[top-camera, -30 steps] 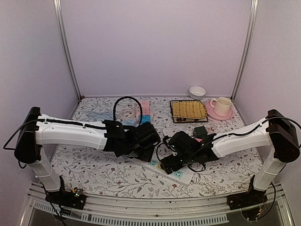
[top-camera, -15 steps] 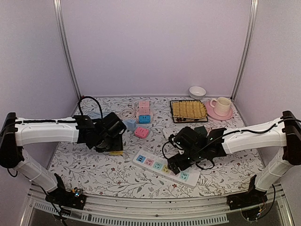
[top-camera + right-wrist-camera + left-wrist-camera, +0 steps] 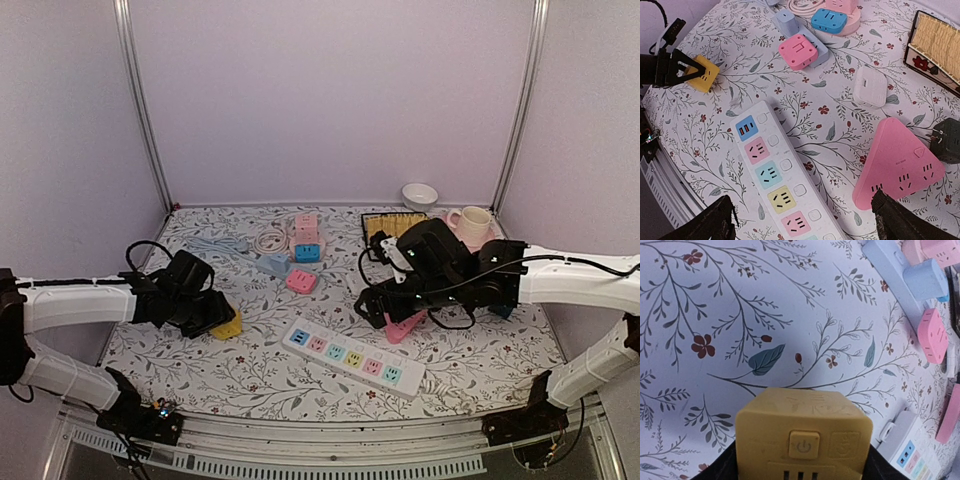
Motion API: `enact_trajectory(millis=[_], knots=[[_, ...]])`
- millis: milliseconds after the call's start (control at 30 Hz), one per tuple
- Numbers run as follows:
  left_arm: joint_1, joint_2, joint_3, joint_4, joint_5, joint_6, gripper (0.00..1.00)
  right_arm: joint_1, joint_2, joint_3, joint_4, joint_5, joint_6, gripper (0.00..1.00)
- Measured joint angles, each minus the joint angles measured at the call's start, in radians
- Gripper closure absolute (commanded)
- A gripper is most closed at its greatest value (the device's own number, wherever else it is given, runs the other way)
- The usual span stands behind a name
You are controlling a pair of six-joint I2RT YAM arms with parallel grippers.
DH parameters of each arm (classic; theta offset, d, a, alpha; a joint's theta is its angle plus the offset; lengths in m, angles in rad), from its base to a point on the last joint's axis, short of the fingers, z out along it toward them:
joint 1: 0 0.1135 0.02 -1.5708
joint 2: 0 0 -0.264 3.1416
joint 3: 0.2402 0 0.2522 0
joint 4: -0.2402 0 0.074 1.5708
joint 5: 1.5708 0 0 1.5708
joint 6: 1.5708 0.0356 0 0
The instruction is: Pull the plug off the socket
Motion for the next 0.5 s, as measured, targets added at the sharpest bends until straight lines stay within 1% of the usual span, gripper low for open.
enact_trajectory(millis=[100,267,433,500], knots=[[0.017,-0.005,-0.018,0.040,0.027,-0.003,0.39,-0.013,-0.020,0.000,-0.010,-0.003,-0.003,0.02],[0.020,-0.004,-0.022,0.039,0.033,-0.014,0.17,-0.021,-0.040,0.000,-0.020,-0.009,-0.004,0.02],[0.021,-0.004,-0.019,-0.031,-0.008,-0.040,0.11,-0.024,-0.060,0.000,-0.023,-0.011,-0.007,0.02],[0.021,-0.005,-0.014,-0.066,-0.030,-0.049,0.11,-0.027,-0.066,0.000,-0.023,-0.012,-0.008,0.02]])
